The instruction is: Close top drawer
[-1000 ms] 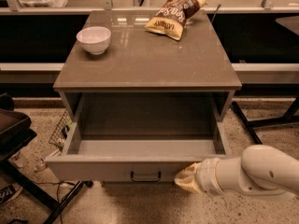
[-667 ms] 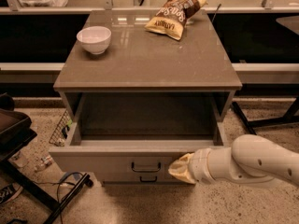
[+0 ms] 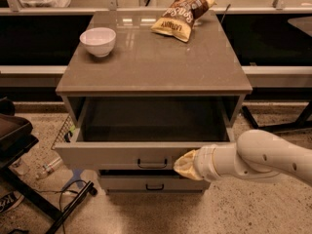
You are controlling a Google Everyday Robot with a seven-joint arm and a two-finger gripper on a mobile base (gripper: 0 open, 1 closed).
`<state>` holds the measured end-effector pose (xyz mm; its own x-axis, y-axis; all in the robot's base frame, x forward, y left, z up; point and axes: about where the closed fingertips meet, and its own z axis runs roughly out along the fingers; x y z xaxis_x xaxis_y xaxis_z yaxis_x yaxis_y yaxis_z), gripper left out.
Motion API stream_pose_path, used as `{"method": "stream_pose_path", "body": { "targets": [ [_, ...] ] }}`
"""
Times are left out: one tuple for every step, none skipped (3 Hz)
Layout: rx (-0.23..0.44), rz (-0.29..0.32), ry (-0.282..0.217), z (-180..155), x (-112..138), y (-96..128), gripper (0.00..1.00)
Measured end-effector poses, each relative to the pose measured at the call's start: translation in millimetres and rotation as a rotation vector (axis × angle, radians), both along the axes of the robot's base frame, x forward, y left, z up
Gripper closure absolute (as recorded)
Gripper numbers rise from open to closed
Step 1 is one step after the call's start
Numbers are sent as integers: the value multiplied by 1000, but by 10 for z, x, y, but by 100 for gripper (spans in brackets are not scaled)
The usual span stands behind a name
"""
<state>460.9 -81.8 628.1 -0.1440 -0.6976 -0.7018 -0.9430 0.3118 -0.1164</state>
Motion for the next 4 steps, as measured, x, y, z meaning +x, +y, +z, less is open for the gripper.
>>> {"method": "stream_pose_path", "body": {
  "targets": [
    [-19, -15, -21, 9, 296, -201, 100],
    [-18, -16, -23, 12, 316, -214, 100],
    [-6, -35, -54, 59, 766, -476, 100],
    [1, -37, -60, 31, 939, -579, 100]
  ]
}}
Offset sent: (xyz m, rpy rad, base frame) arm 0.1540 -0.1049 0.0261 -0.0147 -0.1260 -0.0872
